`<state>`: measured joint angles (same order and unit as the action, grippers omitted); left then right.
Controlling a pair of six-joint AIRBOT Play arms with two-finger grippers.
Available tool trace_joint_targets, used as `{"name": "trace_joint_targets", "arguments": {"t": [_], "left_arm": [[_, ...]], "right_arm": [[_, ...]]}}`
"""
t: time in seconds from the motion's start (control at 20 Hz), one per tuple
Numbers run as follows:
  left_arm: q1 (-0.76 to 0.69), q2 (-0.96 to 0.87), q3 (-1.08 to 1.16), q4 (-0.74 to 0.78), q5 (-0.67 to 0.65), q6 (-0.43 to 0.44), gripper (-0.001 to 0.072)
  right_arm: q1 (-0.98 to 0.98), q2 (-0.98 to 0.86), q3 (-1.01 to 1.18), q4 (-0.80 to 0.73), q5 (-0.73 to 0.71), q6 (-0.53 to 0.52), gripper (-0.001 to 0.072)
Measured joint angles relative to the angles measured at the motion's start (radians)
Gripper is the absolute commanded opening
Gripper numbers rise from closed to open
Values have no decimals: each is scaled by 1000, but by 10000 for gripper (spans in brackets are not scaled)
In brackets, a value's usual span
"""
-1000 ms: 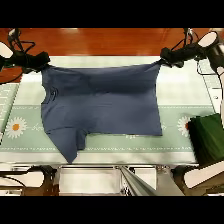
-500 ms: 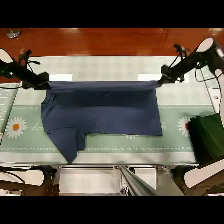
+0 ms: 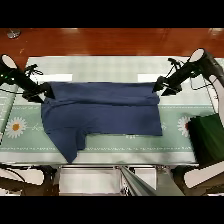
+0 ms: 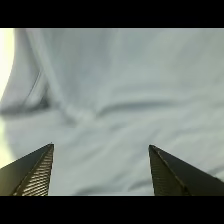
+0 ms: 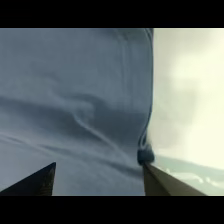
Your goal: Fold the shirts.
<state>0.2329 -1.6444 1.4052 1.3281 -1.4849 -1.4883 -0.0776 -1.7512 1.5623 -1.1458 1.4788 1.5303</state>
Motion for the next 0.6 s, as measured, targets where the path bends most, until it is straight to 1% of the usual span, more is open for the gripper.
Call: {"name": "trace_joint_targets", "arguments": {"t": [0.15,0.3,0.45,0.6], "left_arm": [[71,109,-121,-34,-32,27,699],[205,264,-354,-72,8,71,700],[381,396,-605,-196,61,135,700],[494,468,-762,-281,104,180,700]], "right_arm": [[-36,111,-56,-7,-17,4,623],[-65,270,-236,20,-108,3,622],[-68,430,-475,116,-233,-39,622],[-68,536,-657,246,-356,-96,620]]}}
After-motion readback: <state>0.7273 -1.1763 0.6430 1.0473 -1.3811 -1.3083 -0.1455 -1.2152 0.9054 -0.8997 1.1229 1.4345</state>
